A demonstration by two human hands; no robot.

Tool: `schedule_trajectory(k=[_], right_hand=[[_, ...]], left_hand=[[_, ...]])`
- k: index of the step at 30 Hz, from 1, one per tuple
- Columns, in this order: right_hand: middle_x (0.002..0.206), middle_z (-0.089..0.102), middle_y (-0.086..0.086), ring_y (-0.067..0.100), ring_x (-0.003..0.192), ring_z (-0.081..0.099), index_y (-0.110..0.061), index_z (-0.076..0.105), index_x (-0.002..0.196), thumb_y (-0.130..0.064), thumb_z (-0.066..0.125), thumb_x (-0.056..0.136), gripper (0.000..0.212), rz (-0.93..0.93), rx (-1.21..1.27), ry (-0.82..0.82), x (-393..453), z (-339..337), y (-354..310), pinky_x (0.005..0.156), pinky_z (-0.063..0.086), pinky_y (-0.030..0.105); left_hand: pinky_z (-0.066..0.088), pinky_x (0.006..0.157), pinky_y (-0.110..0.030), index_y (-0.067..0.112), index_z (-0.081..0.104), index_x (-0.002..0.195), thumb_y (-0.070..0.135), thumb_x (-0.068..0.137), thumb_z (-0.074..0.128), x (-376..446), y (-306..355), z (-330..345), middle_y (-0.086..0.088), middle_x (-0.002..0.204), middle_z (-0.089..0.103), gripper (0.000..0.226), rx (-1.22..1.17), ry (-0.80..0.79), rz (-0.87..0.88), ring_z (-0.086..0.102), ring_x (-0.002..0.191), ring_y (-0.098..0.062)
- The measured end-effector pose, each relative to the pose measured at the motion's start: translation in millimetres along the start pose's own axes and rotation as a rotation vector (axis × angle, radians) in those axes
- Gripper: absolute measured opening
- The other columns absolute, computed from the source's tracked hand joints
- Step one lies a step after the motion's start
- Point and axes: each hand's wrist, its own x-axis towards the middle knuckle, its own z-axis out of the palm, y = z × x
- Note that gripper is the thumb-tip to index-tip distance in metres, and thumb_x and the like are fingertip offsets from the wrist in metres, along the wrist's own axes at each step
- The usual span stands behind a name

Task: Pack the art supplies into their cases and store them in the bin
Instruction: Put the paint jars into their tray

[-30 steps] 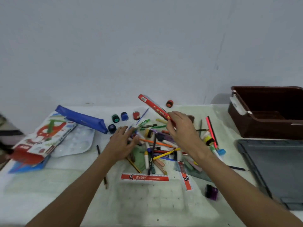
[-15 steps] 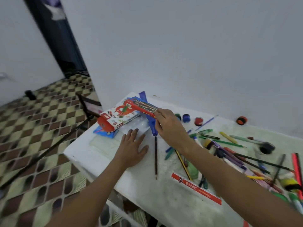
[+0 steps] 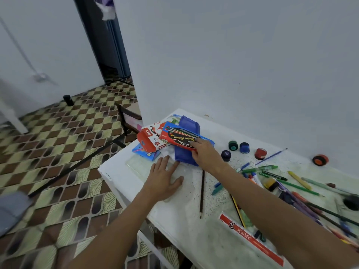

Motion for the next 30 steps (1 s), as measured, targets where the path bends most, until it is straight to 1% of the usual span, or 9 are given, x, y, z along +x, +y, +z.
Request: schedule_trajectory(k=[5,8,11,13,16,19,23,26,30], right_hand=[[0.131,0.052,0.012,0.03,0.12,0.046,-0.008,0.055,0.13,-0.016,0.054,0.091,0.04,-0.018,0.088,-0.033,-6.7,-2.5,2.5,0.104,0.041,0.04],[0.125,0.054,0.01,0.027,0.112,0.051,-0.01,0.056,0.128,-0.02,0.056,0.088,0.041,0.0,0.167,-0.004,-21.0,-12.0,1.6,0.095,0.048,0.04],[0.121,0.058,0.01,0.024,0.108,0.056,-0.008,0.059,0.125,-0.021,0.057,0.084,0.043,0.066,0.244,0.037,-50.7,-30.0,-0.4,0.093,0.045,0.026],[0.119,0.062,0.011,0.024,0.106,0.058,-0.008,0.062,0.121,-0.019,0.059,0.08,0.043,0.104,0.25,0.076,-78.2,-44.8,-1.8,0.089,0.038,0.017],[0.115,0.065,0.012,0.023,0.106,0.058,-0.008,0.064,0.118,-0.011,0.066,0.082,0.036,0.175,0.248,0.133,-129.3,-63.9,-0.9,0.087,0.033,0.013],[0.127,0.061,0.006,0.018,0.118,0.054,-0.012,0.06,0.126,-0.022,0.067,0.086,0.041,0.341,0.226,0.174,-188.1,-81.2,-1.0,0.097,0.035,0.019],[0.126,0.062,0.002,0.013,0.116,0.055,-0.013,0.061,0.126,-0.025,0.071,0.084,0.045,0.542,0.247,0.257,-267.8,-95.6,-4.3,0.087,0.033,0.005],[0.125,0.061,-0.005,0.009,0.115,0.054,-0.017,0.061,0.127,-0.037,0.073,0.082,0.051,0.649,0.238,0.28,-316.5,-97.0,-11.9,0.094,0.04,0.018],[0.13,0.054,-0.012,0.005,0.117,0.05,-0.025,0.056,0.131,-0.046,0.077,0.075,0.063,0.761,0.28,0.28,-359.0,-91.7,-21.8,0.097,0.042,0.024]], left_hand=[[0.008,0.118,-0.044,0.037,0.015,0.151,0.059,0.094,0.036,-1.6,4.3,-5.2,-0.004,0.161,0.006,0.064,-0.025,-0.017,-0.003,0.003,0.148,-0.026],[0.016,0.117,-0.042,0.03,0.033,0.146,0.054,0.095,0.042,-4.1,13.3,-10.9,-0.008,0.156,0.024,0.057,-0.034,0.071,-0.038,0.017,0.144,-0.027],[0.036,0.105,-0.04,0.022,0.053,0.13,0.047,0.092,0.052,-9.7,28.9,-13.9,-0.008,0.139,0.044,0.046,-0.071,0.261,-0.011,0.037,0.129,-0.024],[0.04,0.096,-0.038,0.019,0.059,0.124,0.042,0.089,0.058,-14.2,42.7,-13.4,-0.007,0.129,0.048,0.042,-0.13,0.291,0.073,0.042,0.118,-0.024],[0.044,0.092,-0.037,0.016,0.065,0.115,0.046,0.084,0.062,-21.8,67.0,-8.8,-0.007,0.113,0.052,0.044,-0.256,0.209,0.252,0.048,0.106,-0.025],[0.039,0.088,-0.029,0.018,0.065,0.115,0.056,0.078,0.06,-33.3,92.2,-1.8,-0.003,0.105,0.05,0.053,-0.359,0.073,0.406,0.048,0.104,-0.023],[0.038,0.099,-0.033,0.027,0.06,0.121,0.056,0.078,0.068,-51.1,120.8,5.6,0.0,0.114,0.045,0.052,-0.404,-0.11,0.51,0.043,0.115,-0.02],[0.036,0.107,-0.038,0.032,0.053,0.13,0.063,0.075,0.067,-62.2,131.6,6.4,0.002,0.129,0.041,0.064,-0.378,-0.238,0.534,0.036,0.129,-0.019],[0.033,0.11,-0.042,0.037,0.045,0.136,0.07,0.067,0.067,-76.6,129.4,0.9,0.003,0.141,0.034,0.08,-0.311,-0.304,0.494,0.029,0.135,-0.018]])
